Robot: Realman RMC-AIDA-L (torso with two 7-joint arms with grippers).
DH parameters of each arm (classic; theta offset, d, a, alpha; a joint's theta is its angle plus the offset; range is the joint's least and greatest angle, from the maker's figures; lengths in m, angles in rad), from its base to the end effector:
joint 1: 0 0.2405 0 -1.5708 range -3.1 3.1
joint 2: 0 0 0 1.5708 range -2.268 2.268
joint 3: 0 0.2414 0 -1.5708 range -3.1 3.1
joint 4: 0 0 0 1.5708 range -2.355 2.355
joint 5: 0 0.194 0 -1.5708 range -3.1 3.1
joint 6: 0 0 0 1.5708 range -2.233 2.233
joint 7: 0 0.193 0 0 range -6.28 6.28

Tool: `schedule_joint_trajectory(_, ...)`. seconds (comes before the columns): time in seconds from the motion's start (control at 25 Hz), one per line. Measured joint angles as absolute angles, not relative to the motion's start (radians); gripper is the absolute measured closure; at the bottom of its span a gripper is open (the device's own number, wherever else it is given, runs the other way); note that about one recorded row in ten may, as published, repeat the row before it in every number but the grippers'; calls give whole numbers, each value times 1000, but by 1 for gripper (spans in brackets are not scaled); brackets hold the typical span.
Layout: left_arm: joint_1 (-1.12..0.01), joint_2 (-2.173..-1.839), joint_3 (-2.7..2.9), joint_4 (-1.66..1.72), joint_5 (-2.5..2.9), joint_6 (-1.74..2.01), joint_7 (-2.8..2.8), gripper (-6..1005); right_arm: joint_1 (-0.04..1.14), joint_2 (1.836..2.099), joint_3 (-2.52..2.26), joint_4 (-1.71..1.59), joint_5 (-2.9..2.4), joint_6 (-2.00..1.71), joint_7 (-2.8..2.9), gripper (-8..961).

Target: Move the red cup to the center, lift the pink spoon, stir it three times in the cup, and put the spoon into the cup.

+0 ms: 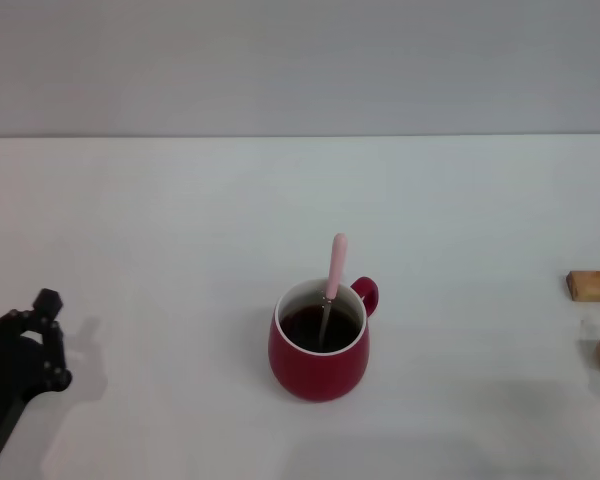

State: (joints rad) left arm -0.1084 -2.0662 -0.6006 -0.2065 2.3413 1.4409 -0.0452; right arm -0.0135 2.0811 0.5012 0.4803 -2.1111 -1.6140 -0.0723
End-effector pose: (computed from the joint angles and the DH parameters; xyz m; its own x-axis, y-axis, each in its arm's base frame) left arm -0.3200 0.2485 -0.0222 0.7701 -0.0640 0.6348 0.6047 -0.2438 -0.7582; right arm 0.2818 0.2247 0.0009 0.6260 0.2608 -0.7349 -0.7501 -0.0563 -0.6589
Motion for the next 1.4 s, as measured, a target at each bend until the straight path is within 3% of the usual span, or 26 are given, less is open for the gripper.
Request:
schedule_joint_trajectory(0.52,-55,-2068,-695,-206,2341,1466,-46,1001,-11,2078,490,454,-2074,-1631,12,404)
schedule_joint_trajectory(0.84,-49,-2068,-705,-207,2341,1467,-47,1001,21,2078,471,416,-2077,-1629,28,255)
schedule_joint_trajectory(1.4,-54,-2068,-708,-204,2340,1459,-44,1001,24,2084,459,408,-2069,-1626,32,218)
